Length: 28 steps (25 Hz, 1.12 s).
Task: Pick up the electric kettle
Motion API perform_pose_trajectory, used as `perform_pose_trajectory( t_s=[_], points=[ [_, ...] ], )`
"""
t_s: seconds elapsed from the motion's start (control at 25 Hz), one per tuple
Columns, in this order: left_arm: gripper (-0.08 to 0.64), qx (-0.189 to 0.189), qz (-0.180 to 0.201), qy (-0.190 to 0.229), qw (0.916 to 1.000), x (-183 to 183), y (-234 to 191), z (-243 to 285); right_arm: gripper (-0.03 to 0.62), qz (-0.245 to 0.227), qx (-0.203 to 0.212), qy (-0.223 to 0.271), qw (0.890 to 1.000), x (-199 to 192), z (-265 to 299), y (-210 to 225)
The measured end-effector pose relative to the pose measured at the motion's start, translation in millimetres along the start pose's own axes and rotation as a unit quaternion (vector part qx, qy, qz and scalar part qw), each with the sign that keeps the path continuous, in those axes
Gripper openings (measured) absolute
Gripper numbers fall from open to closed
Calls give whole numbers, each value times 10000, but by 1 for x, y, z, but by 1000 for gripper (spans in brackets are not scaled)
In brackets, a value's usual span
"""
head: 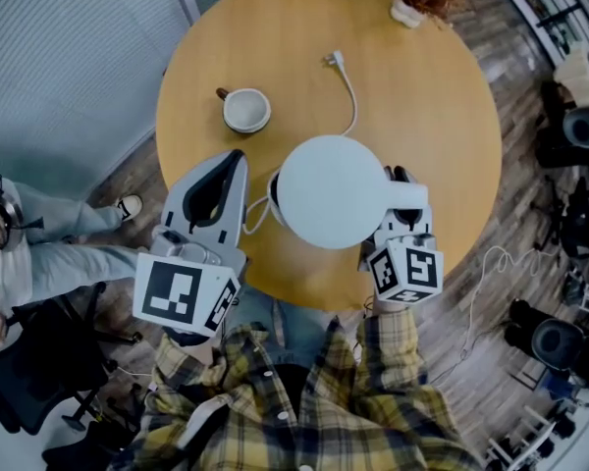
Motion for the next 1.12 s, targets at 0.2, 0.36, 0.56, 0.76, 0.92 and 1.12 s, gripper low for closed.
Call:
perform_pose_trajectory(
  t_s=[0.2,0.36,0.56,0.76,0.92,1.12],
  points=[
    [2,-48,77,136,9999,19,12,-2,87,22,21,71,10000,27,-11,8],
    [2,-95,160,233,9996,32,20,-5,87,35,59,163,9998,47,-21,11],
    [2,-169,233,311,9991,43,32,-4,89,11,125,328,9994,70,-34,17],
    [2,-259,307,313,9987,50,39,-11,89,75,189,455,9988,86,-49,15],
    [2,-330,397,361,9980,57,43,-10,90,151,186,562,9981,101,-57,18],
    [2,-454,494,457,9967,64,53,-6,89,119,157,693,9974,119,-71,24]
  ],
)
Point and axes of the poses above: the fingertips, and each gripper's own axes: z forward along the fingers, y to its right, x out of its top, the point moved 8 cm from there along -z, backward along the fingers, and after that the axes turned 10 degrees about -x, right-handed, at the moved point
